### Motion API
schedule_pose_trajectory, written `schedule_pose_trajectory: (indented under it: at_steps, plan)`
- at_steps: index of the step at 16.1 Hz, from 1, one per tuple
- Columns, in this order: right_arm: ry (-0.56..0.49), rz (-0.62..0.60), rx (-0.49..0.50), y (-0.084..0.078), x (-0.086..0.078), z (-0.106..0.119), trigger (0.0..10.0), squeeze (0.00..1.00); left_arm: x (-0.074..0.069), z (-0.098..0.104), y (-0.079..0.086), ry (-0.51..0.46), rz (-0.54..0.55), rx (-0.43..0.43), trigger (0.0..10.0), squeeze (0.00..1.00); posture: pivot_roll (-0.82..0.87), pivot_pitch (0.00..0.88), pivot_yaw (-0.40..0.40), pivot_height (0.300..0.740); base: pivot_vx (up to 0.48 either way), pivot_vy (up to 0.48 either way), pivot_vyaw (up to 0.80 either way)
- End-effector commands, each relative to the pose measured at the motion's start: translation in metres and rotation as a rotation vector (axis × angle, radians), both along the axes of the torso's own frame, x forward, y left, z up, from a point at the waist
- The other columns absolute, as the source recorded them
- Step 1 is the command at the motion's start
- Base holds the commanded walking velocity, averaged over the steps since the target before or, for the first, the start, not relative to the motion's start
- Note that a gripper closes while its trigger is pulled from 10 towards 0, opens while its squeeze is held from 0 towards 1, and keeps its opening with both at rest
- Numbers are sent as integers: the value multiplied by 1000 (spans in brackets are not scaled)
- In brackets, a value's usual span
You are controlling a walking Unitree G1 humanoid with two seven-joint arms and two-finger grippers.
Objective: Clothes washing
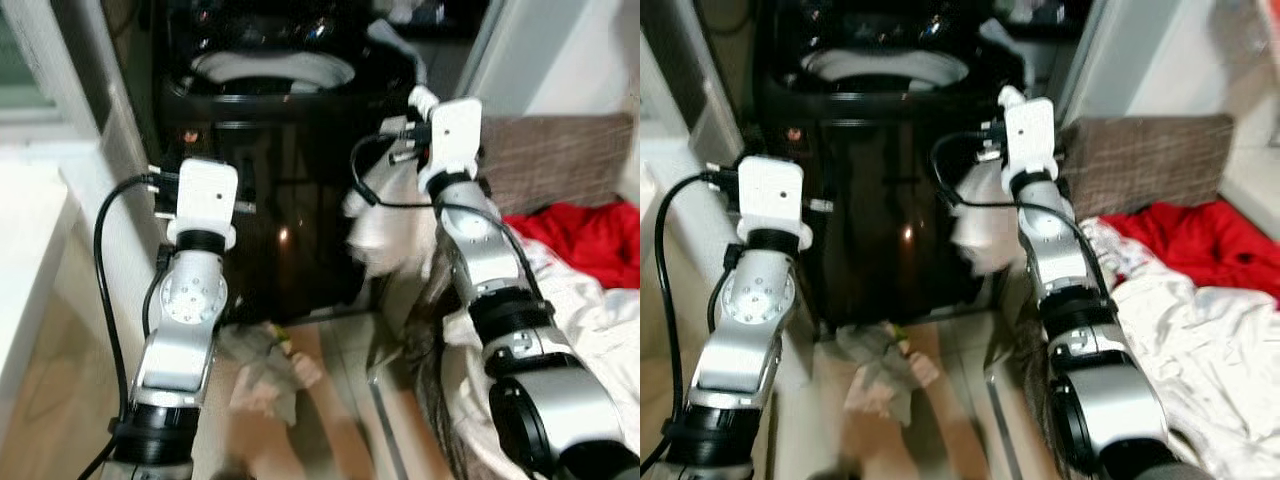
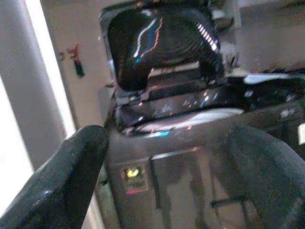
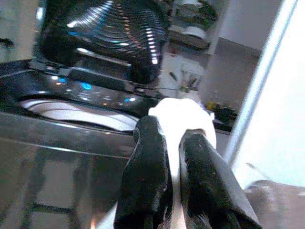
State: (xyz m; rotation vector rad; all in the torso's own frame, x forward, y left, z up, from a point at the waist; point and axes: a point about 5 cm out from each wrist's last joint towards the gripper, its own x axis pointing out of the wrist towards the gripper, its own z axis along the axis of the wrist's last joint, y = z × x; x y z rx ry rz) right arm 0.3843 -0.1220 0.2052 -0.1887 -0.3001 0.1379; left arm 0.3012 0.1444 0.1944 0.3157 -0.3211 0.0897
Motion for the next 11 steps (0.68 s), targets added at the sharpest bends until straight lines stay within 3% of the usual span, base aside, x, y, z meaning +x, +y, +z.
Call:
schedule_pose_trajectory:
  at_steps: [1, 6, 8, 11]
  plan:
    - [-4, -10, -9, -4, 0, 1, 10000, 0, 2, 8, -5, -25, -18, 4, 10000, 0, 53, 0, -72, 740, 480, 0, 0]
    - [-76, 7, -24, -2, 2, 18, 10000, 0, 0, 8, -11, -30, -59, 4, 10000, 0, 56, 0, -73, 740, 480, 0, 0]
    - [-177, 33, -6, -2, 6, 56, 10000, 0, -1, 14, -8, -69, -43, 4, 10000, 0, 54, 0, -68, 740, 480, 0, 0]
    - [-428, 100, -29, 8, 2, 140, 10000, 0, -2, 27, -12, -138, -58, 30, 10000, 0, 51, 0, -60, 740, 480, 0, 0]
